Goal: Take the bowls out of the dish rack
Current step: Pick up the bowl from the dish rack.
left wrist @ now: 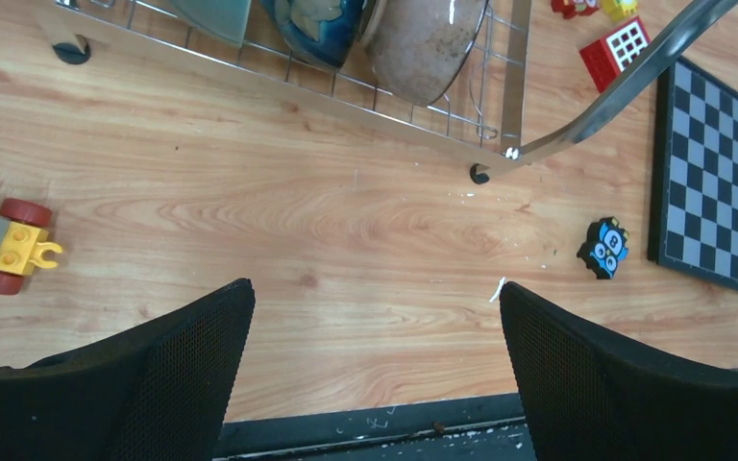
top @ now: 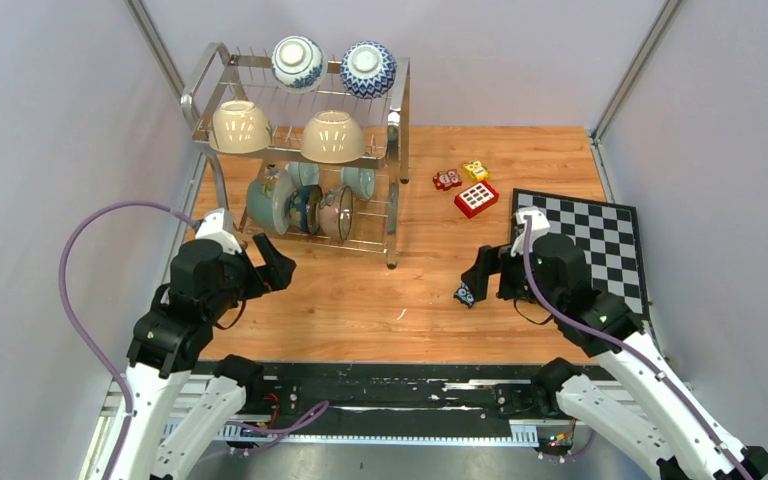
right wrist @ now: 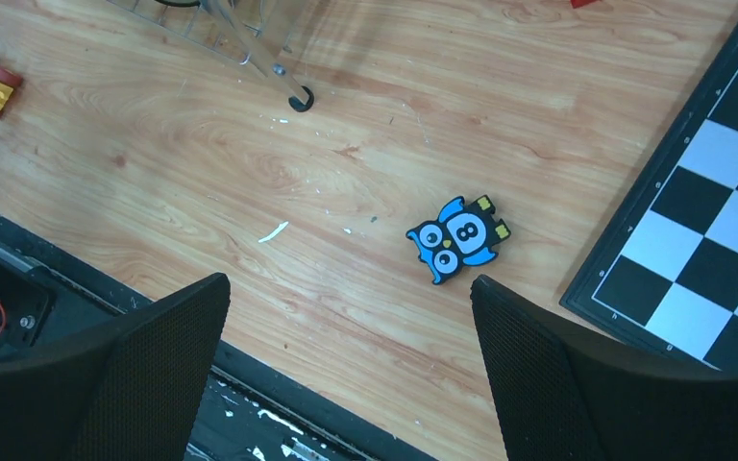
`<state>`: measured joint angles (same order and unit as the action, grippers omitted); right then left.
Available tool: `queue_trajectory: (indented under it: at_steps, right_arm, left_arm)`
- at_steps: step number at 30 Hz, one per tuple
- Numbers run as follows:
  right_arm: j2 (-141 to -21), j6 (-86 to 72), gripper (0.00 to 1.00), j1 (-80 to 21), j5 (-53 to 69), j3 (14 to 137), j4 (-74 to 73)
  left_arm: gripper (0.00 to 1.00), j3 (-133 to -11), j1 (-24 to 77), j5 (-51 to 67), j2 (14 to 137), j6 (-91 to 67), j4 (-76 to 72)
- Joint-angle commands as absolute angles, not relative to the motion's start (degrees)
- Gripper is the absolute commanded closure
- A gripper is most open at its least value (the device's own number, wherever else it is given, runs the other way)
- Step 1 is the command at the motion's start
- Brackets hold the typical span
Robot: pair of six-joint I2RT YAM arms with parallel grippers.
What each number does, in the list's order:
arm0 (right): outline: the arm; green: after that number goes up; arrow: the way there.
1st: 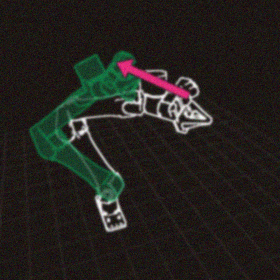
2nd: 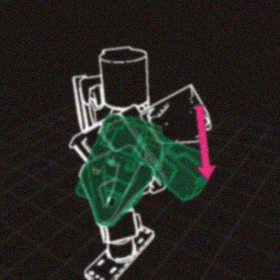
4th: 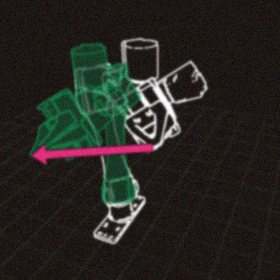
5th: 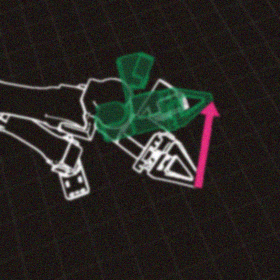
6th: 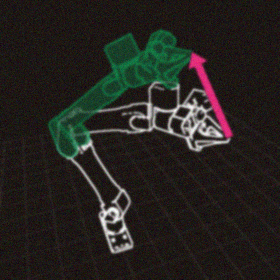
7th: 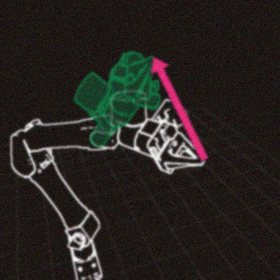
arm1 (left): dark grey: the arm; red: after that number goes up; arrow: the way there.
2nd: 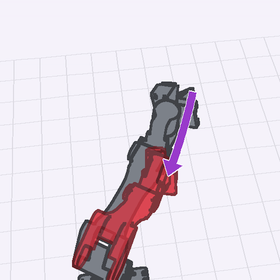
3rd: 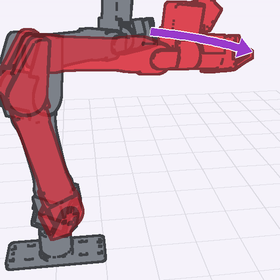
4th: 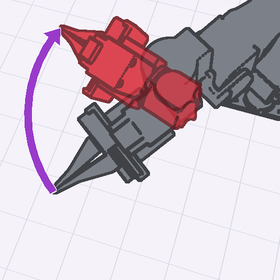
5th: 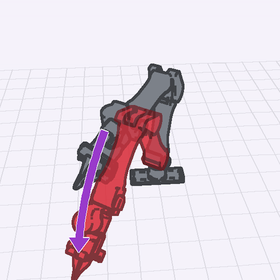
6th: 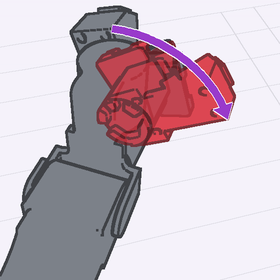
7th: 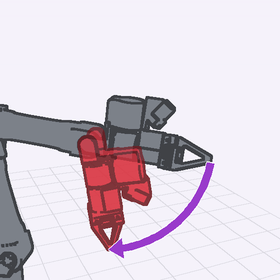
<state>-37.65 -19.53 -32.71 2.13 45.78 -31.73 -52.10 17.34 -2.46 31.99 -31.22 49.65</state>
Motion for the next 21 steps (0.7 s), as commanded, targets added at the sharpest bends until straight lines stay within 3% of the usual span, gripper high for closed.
queue_trajectory:
  at_steps: [1, 4, 11, 21]
  right_arm:
    - [-35.5, -24.4, 0.0, -32.2, -2.2, 43.6, -31.2]
    - [-34.2, -32.3, 0.0, -32.1, -6.1, 42.4, -30.3]
    - [-31.2, -24.3, 0.0, -32.2, 6.3, 39.6, -24.0]
    - [-26.8, -28.0, 0.07, -32.1, 0.7, 34.7, -25.8]
  left_arm:
    - [0.0, -51.7, 17.5, -5.1, 29.2, -32.0, 51.1]
    - [0.0, -51.0, 17.5, -5.1, 29.3, -32.1, 50.6]
    - [0.0, -50.1, 17.5, -3.4, 29.8, -32.6, 45.9]
    - [0.0, -43.7, 17.5, -7.9, 27.7, -41.4, 43.2]
